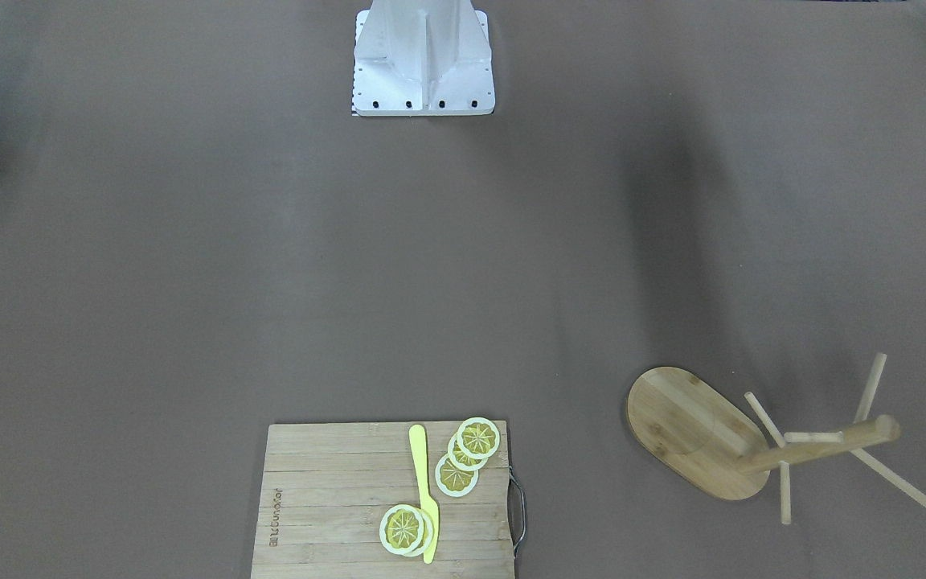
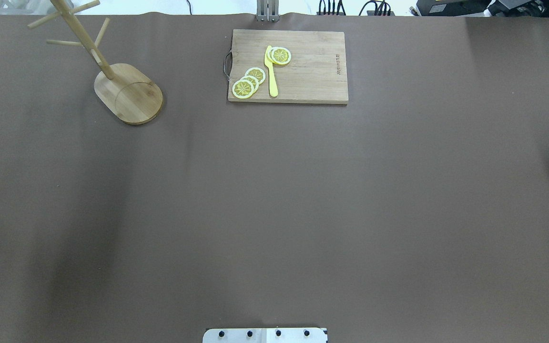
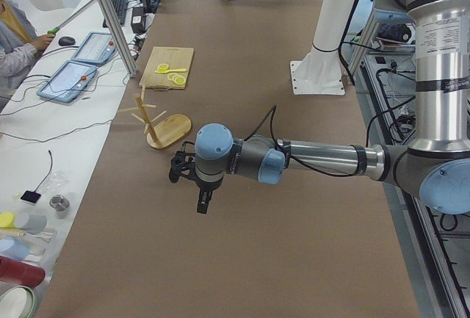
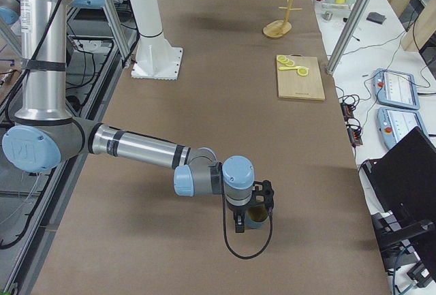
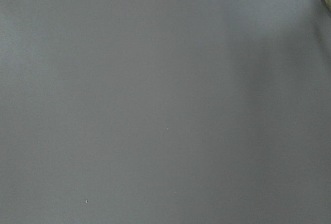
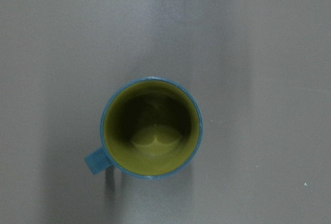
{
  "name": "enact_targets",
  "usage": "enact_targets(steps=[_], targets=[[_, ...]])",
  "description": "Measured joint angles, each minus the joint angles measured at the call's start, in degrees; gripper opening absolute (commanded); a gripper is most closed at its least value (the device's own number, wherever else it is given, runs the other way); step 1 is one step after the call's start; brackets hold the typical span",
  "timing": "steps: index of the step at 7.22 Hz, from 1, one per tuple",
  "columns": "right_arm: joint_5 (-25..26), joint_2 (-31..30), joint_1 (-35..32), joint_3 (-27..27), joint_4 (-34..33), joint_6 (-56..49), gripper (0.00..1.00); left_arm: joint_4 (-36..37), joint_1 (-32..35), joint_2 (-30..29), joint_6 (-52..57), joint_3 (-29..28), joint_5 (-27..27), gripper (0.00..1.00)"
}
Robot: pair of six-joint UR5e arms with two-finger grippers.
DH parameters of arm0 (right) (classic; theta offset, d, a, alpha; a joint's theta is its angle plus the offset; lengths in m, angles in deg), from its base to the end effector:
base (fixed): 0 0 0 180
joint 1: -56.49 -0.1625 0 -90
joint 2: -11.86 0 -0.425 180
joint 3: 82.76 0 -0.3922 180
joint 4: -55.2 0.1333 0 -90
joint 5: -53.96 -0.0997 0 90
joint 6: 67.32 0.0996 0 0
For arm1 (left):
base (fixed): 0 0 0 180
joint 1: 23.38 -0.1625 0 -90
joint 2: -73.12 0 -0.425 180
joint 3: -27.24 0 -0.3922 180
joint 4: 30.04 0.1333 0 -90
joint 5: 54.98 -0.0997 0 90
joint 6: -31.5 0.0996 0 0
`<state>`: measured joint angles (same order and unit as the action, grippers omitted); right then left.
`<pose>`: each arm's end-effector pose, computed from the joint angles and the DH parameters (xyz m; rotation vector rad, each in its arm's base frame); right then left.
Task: Hang cup on storage rack
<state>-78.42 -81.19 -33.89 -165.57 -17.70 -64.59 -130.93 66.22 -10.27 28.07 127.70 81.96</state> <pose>0.0693 -0.4707 0.7178 0.0990 -0.7409 0.0074 -0.0573 -0.4565 0.5987 0.2152 0.8220 0.0557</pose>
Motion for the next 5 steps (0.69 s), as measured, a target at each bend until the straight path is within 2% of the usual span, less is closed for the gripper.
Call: enact_targets(steps=[2, 5], targets=[[0.1, 3.11, 0.29, 2.4, -0.29, 1.39, 0.98, -0.11, -0.04, -0.15, 0.04, 0.07, 0.1, 0.98], [0.29, 8.0, 2.14, 9.44, 0.0, 1.65, 0.85, -2.01, 0.03, 0.11, 0.0, 0.14, 0.35, 0.98]])
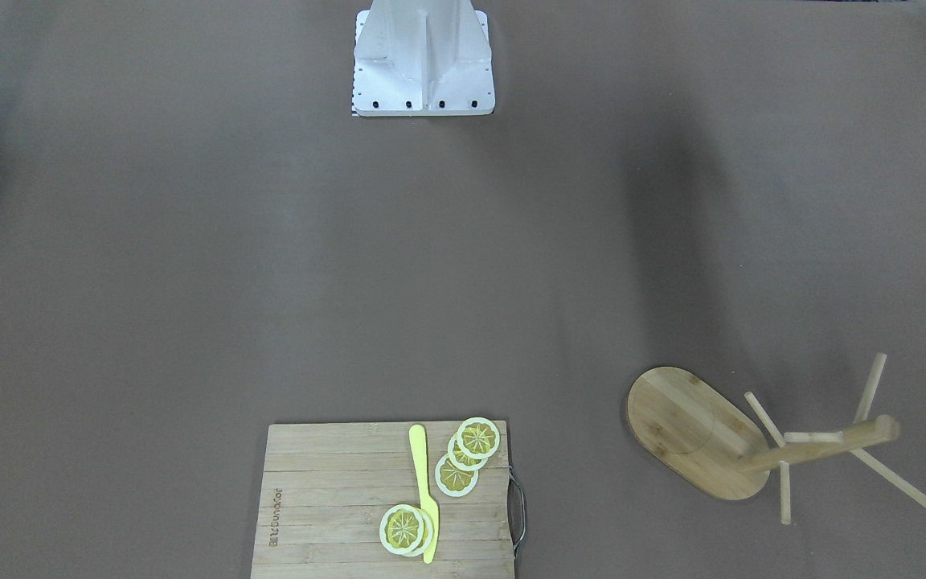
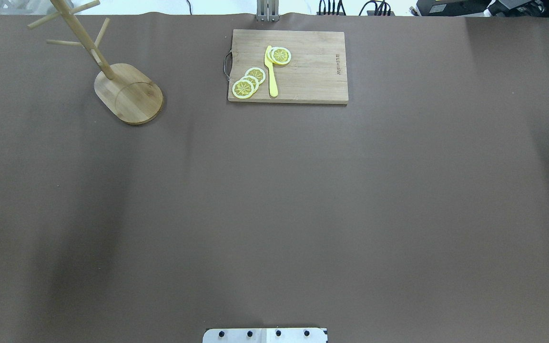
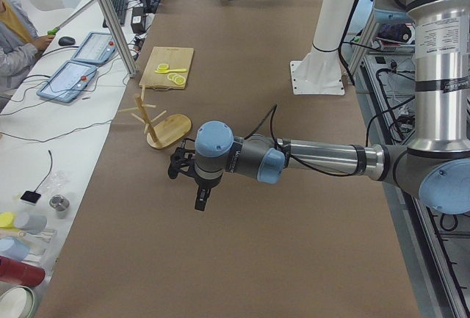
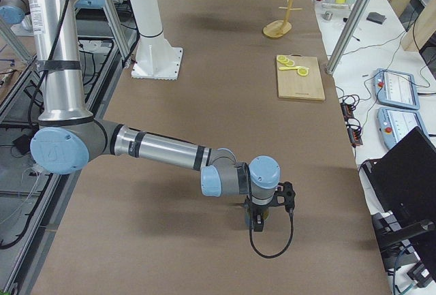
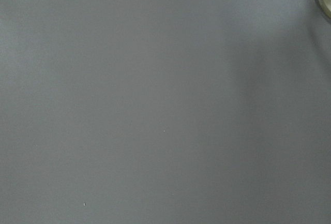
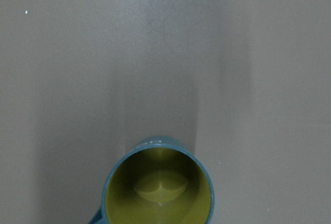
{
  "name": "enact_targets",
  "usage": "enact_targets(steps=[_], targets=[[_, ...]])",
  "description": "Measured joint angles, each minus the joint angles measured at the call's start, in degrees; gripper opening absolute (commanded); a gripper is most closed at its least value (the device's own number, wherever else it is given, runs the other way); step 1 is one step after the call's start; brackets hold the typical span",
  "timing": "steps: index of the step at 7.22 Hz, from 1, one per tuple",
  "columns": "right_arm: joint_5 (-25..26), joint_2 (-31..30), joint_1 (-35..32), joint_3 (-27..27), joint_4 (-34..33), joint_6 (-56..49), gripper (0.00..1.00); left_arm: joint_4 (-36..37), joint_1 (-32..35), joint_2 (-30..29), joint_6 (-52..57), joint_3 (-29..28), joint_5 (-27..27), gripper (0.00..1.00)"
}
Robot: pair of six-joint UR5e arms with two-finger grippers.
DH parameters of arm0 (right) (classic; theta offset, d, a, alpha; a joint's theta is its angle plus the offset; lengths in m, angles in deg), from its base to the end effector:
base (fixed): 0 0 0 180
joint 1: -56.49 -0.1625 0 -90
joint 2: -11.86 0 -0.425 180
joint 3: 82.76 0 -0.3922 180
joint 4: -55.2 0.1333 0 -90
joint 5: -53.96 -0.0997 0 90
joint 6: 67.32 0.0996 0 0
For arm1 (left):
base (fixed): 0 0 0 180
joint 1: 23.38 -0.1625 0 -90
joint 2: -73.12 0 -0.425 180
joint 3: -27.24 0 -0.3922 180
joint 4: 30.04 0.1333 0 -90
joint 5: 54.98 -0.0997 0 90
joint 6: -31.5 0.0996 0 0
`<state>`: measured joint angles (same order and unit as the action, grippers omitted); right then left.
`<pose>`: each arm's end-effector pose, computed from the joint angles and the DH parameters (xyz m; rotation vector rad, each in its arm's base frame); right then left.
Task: Hang cup on storage rack
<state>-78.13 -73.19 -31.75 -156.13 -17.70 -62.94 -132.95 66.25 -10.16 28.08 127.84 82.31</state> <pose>0.0503 -0.5288 0.7295 0.0509 -0.7378 0.0089 -0.0572 -0.4569 0.5939 0.2488 0.8276 0.0710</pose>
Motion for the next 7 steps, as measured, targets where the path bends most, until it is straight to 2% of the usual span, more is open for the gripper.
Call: enact_targets(steps=[3, 7], targets=[[0.29, 2.03, 1.74, 4.17, 0.22, -0.06, 0.82, -0.4, 0.01, 0.08, 0.0, 0.07, 0.07, 0.98], [2.01, 2.37, 3.21, 6.13, 0.25, -0.08, 0.72, -0.4, 0.0, -0.01, 0.0, -0.1, 0.0, 0.98]])
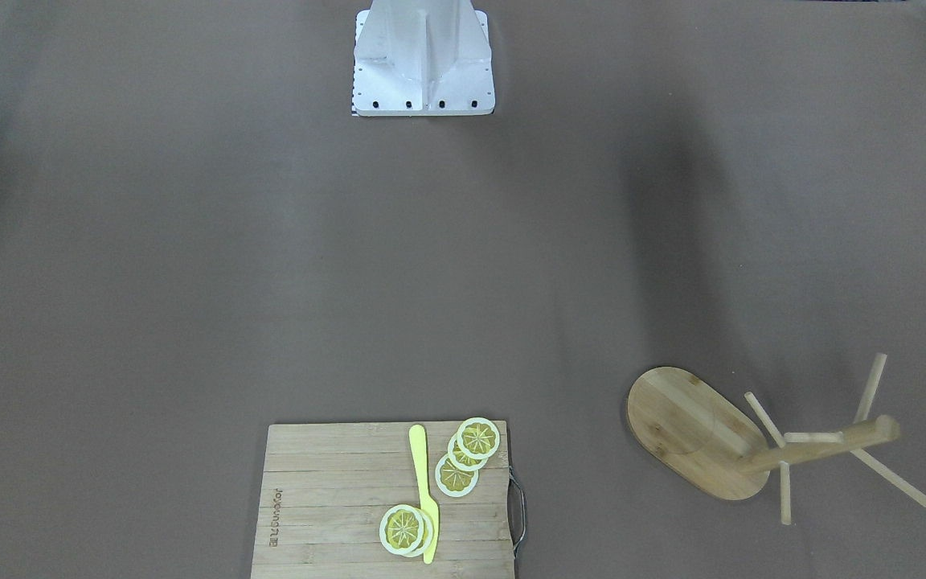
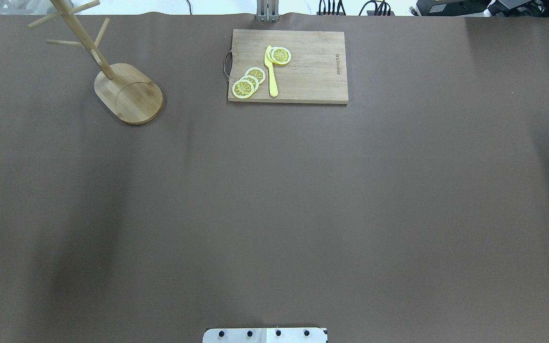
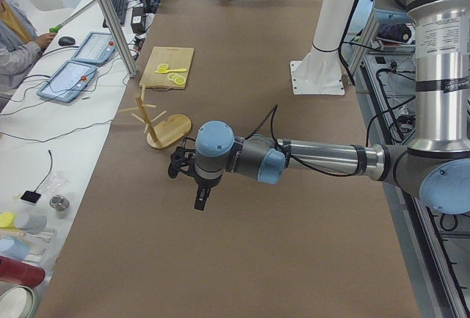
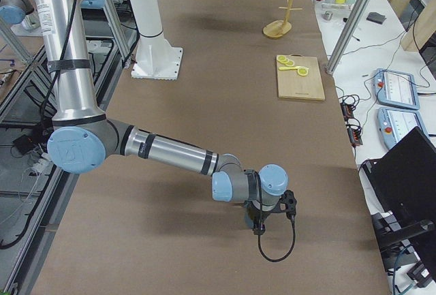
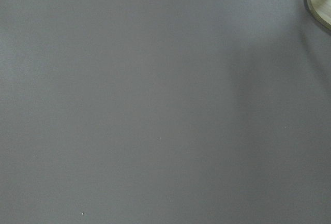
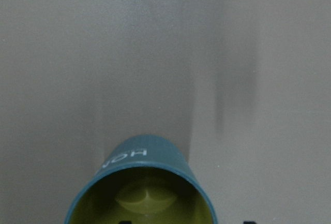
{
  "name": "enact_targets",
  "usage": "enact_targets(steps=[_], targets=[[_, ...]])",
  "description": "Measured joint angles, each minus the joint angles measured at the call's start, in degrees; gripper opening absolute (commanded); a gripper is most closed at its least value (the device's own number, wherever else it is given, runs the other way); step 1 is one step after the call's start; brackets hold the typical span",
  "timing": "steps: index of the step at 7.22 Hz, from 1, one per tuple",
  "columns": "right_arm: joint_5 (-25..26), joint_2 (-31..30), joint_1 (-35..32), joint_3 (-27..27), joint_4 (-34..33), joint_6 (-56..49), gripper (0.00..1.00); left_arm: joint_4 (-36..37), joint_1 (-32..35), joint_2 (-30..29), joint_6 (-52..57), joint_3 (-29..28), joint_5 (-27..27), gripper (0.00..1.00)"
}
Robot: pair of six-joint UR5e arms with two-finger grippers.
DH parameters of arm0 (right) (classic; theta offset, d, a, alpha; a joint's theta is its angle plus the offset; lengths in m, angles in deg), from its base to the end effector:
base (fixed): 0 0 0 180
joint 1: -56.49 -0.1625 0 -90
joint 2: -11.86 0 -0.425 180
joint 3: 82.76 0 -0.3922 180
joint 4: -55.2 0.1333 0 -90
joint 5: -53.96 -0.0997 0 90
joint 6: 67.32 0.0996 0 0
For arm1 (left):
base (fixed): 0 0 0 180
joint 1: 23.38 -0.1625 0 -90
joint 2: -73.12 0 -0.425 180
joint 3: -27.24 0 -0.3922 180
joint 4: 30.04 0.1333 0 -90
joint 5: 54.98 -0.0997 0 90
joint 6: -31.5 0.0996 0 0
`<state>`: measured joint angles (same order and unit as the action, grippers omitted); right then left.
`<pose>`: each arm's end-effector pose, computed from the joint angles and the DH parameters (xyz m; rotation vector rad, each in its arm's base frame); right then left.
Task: Hang cup on storage rack
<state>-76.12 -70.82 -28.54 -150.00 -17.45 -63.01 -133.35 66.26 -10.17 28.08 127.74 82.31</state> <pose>0.0226 -0.5384 0.7613 -0.0247 -0.6998 -0.0227 -0.0572 -0.4572 0.5939 0.2540 0.8276 0.0731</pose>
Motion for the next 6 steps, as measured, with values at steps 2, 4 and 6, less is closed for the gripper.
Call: enact_targets(steps=[2, 4, 6], targets=[[0.3, 0.75, 0.51, 1.4, -0.03, 0.0, 0.33, 0.03, -0.05, -0.03, 0.0, -0.06, 0.0, 0.98], [0.29, 1.0, 0.69, 2.3, -0.03, 0.0, 0.0, 0.03, -0.01, -0.02, 0.0, -0.06, 0.0, 0.98], [-0.12, 1.31, 0.74, 2.5, -0.08, 0.04, 0.0, -0.02, 0.01, 0.07, 0.02, 0.05, 0.05, 0.98]])
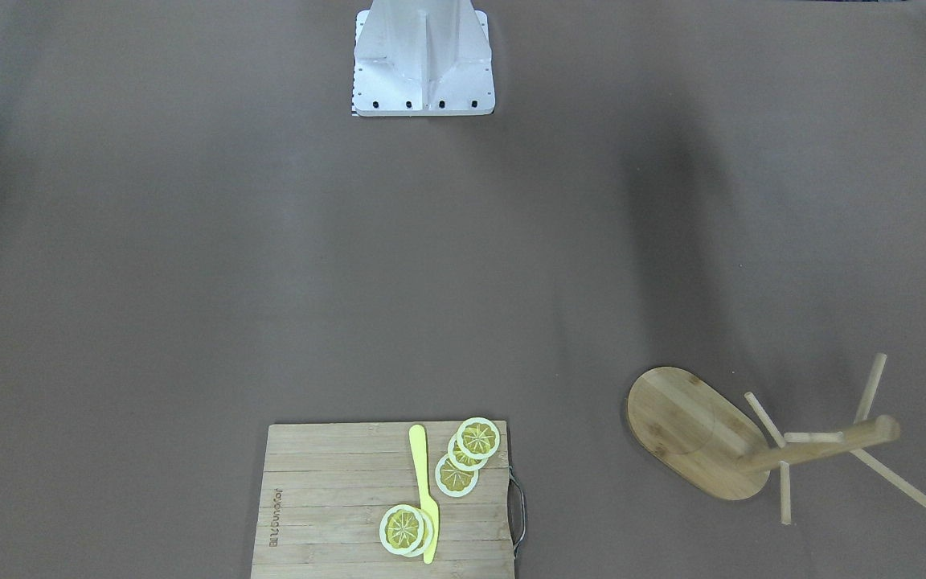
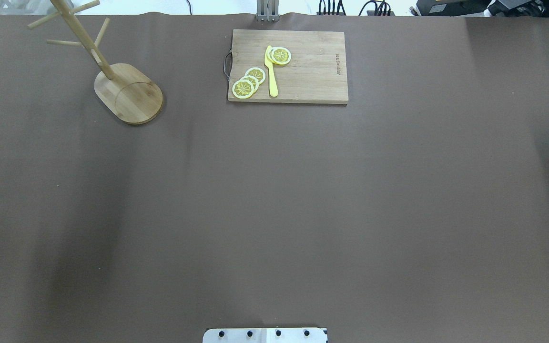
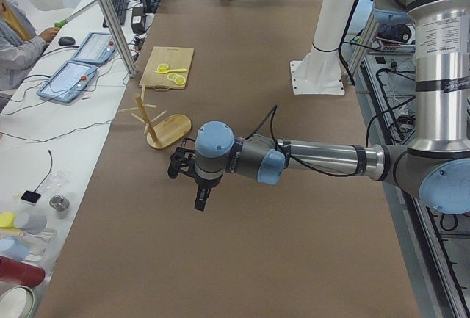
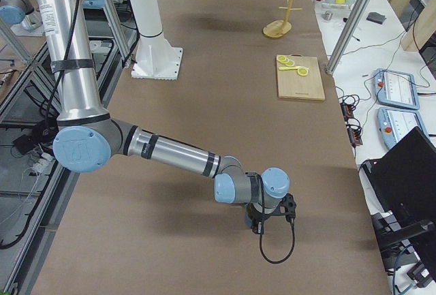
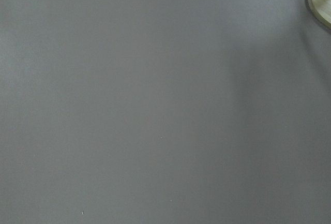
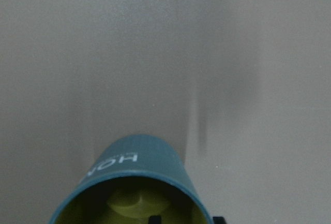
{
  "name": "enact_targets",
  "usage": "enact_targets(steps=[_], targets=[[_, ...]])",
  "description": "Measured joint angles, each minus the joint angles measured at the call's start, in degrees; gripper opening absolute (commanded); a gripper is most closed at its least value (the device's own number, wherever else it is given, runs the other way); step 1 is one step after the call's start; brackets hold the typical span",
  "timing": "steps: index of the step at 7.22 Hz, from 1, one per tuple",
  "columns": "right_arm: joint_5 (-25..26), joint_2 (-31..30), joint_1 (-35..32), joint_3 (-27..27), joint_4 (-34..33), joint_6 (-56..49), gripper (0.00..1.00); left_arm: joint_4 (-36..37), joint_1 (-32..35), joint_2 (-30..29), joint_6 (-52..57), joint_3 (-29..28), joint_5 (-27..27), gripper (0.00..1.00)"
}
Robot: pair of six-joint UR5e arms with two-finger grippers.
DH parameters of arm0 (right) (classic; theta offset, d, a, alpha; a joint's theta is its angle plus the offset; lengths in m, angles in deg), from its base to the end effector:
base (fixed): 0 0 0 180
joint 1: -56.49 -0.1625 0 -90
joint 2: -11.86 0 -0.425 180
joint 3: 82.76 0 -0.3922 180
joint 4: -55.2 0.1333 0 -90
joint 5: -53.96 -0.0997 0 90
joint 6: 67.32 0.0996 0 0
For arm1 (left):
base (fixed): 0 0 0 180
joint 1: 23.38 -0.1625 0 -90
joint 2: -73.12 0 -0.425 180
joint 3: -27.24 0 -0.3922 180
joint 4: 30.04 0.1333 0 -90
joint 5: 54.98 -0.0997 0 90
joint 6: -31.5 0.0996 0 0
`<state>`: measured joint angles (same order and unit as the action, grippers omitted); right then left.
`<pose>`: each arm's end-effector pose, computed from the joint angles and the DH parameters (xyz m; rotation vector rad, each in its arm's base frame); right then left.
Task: Hang cup on storage rack
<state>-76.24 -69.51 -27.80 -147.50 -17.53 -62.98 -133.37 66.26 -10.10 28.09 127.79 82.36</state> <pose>0.0149 -0.5443 0.7699 -0.0508 -0.6999 -0.0268 -0.0572 -0.4567 0.5939 0.2540 0.8284 0.0734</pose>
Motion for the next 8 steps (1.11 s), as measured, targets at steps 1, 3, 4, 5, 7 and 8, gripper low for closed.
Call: enact_targets(steps=[1, 3, 4, 5, 7, 8], targets=[[-0.88, 0.57, 0.0, -0.21, -0.11, 0.2, 0.0, -0.02, 0.0, 0.04, 0.04, 0.02, 0.04, 0.98], [-5.32, 2.04, 0.46, -2.22, -0.2, 4.76, 0.0, -0.03, 0.0, 0.25, 0.07, 0.11, 0.17, 0.98], [-8.11, 2.3, 1.46, -4.94, -0.23, 9.14, 0.0, -0.03, 0.0, 0.52, 0.05, 0.09, 0.65, 0.98], [-10.94, 2.14, 2.77, -8.12, -0.29, 13.4, 0.0, -0.03, -0.01, 0.6, 0.02, -0.02, 1.34, 0.98], [-13.86, 1.57, 7.24, -15.42, -0.51, 21.97, 0.0, -0.03, -0.07, 0.6, -0.05, -0.04, 1.81, 0.98], [-13.88, 1.4, 10.7, -19.08, -0.57, 26.75, 0.0, -0.03, -0.08, 0.63, -0.49, -0.04, 1.85, 0.98]])
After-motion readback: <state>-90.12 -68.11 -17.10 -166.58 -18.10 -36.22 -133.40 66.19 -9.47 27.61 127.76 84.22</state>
